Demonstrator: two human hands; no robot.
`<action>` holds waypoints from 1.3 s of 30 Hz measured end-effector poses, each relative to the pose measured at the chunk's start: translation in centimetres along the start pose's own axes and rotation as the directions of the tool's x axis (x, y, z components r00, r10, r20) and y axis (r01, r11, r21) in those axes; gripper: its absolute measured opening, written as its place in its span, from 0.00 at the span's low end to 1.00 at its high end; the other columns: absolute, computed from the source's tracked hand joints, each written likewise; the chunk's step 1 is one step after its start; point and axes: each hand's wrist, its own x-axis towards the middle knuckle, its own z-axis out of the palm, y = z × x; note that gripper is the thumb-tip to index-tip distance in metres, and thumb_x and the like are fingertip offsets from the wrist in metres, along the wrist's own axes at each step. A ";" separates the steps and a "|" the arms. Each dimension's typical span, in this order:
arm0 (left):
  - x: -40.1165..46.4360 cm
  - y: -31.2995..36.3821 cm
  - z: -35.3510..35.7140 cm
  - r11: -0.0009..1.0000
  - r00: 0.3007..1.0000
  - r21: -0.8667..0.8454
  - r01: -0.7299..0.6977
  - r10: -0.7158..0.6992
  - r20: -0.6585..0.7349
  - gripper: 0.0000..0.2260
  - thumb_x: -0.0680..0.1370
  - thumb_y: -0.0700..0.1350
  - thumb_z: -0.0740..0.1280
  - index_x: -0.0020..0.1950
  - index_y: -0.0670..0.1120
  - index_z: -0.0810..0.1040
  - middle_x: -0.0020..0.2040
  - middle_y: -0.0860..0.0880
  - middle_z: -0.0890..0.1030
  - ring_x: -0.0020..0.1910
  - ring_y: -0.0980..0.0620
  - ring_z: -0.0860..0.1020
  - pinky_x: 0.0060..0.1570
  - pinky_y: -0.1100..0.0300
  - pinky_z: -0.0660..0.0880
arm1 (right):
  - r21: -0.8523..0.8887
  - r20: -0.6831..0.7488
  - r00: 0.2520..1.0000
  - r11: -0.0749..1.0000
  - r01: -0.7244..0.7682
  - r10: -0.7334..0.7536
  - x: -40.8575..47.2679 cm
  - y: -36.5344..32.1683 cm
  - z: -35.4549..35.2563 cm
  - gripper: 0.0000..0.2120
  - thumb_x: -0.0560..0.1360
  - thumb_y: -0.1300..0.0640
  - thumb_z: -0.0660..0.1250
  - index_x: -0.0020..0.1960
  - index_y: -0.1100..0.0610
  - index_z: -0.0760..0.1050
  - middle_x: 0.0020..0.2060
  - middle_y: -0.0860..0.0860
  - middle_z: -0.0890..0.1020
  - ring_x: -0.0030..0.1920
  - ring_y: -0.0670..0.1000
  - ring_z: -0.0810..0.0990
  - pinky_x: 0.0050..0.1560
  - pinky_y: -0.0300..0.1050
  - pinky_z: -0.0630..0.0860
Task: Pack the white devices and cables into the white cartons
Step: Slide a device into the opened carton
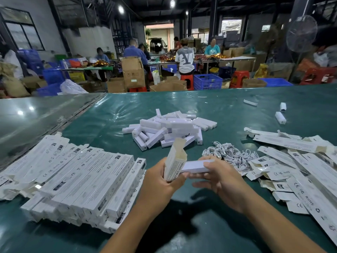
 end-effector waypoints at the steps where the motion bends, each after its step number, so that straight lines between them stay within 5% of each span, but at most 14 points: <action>1: 0.1 0.0 -0.2 1.000 1.000 0.010 -0.014 0.013 0.012 0.09 0.72 0.54 0.76 0.49 0.62 0.80 0.34 0.61 0.80 0.31 0.63 0.74 0.32 0.70 0.70 | -0.085 -0.006 1.000 0.996 -0.007 0.007 0.0 -0.1 0.0 0.07 0.83 0.62 0.58 0.56 0.64 0.74 0.46 0.65 0.84 0.42 0.59 0.85 0.37 0.48 0.82; 6: 0.5 -0.5 -0.7 0.997 1.000 0.080 0.023 -0.024 0.020 0.15 0.68 0.66 0.74 0.51 0.64 0.78 0.36 0.56 0.80 0.33 0.58 0.74 0.33 0.55 0.76 | -0.079 -0.192 0.978 0.994 0.072 -0.086 0.2 -0.6 -0.6 0.05 0.83 0.58 0.61 0.49 0.57 0.74 0.26 0.53 0.75 0.24 0.48 0.72 0.22 0.37 0.66; 10: 1.0 -0.9 -1.4 0.965 1.000 0.262 0.011 -0.005 -0.024 0.17 0.68 0.68 0.72 0.48 0.61 0.75 0.36 0.57 0.79 0.31 0.61 0.72 0.32 0.68 0.69 | -0.028 -0.278 0.938 0.978 0.208 -0.207 0.6 -0.9 -1.6 0.08 0.79 0.51 0.65 0.50 0.55 0.79 0.23 0.51 0.67 0.21 0.46 0.65 0.20 0.36 0.62; 14: 0.9 -0.9 -1.5 0.923 0.999 0.383 0.046 -0.034 -0.037 0.21 0.68 0.69 0.70 0.46 0.52 0.76 0.37 0.52 0.79 0.31 0.55 0.75 0.32 0.60 0.72 | 0.050 -0.338 0.920 0.972 0.228 -0.198 0.6 -0.8 -1.7 0.17 0.72 0.43 0.68 0.51 0.55 0.79 0.21 0.48 0.65 0.19 0.45 0.65 0.19 0.36 0.66; 20: 0.7 -0.4 -1.5 0.892 1.000 0.451 0.026 -0.030 0.002 0.18 0.72 0.65 0.71 0.48 0.52 0.76 0.37 0.56 0.80 0.37 0.55 0.78 0.34 0.61 0.73 | 0.096 -0.184 0.972 0.981 0.167 -0.148 0.5 -0.7 -1.7 0.13 0.71 0.52 0.70 0.50 0.59 0.74 0.29 0.54 0.83 0.34 0.51 0.87 0.29 0.37 0.80; 26: 0.8 0.0 -1.7 0.787 0.997 0.615 -0.036 -0.016 0.079 0.10 0.79 0.57 0.67 0.47 0.51 0.71 0.32 0.52 0.74 0.30 0.54 0.72 0.29 0.63 0.65 | 0.057 -0.328 0.896 0.941 0.333 -0.298 0.2 -1.1 -2.0 0.14 0.73 0.46 0.70 0.42 0.57 0.76 0.23 0.52 0.76 0.22 0.49 0.77 0.24 0.40 0.77; 28: 0.8 0.1 -1.8 0.765 0.991 0.643 -0.038 -0.052 0.121 0.10 0.79 0.56 0.67 0.47 0.52 0.71 0.34 0.53 0.76 0.32 0.57 0.74 0.30 0.65 0.66 | 0.088 -0.281 0.894 0.918 0.386 -0.349 0.0 -1.4 -2.0 0.11 0.79 0.51 0.64 0.46 0.57 0.79 0.25 0.53 0.76 0.24 0.51 0.79 0.28 0.41 0.79; 32: 0.8 0.3 -2.1 0.822 0.977 0.569 -0.010 -0.112 0.179 0.10 0.73 0.57 0.69 0.44 0.52 0.73 0.34 0.55 0.78 0.34 0.58 0.76 0.31 0.67 0.68 | 0.114 -0.153 0.924 0.922 0.370 -0.352 -0.7 -1.5 -0.7 0.15 0.76 0.50 0.64 0.51 0.59 0.82 0.30 0.58 0.82 0.35 0.57 0.86 0.33 0.41 0.82; 39: 0.7 0.2 -1.9 0.895 0.960 0.442 0.059 -0.172 0.220 0.13 0.69 0.58 0.69 0.42 0.51 0.74 0.32 0.53 0.77 0.28 0.56 0.72 0.30 0.58 0.71 | 0.107 -0.071 0.946 0.941 0.321 -0.315 -1.1 -1.1 0.4 0.14 0.75 0.53 0.64 0.52 0.59 0.83 0.38 0.64 0.85 0.42 0.60 0.88 0.38 0.45 0.84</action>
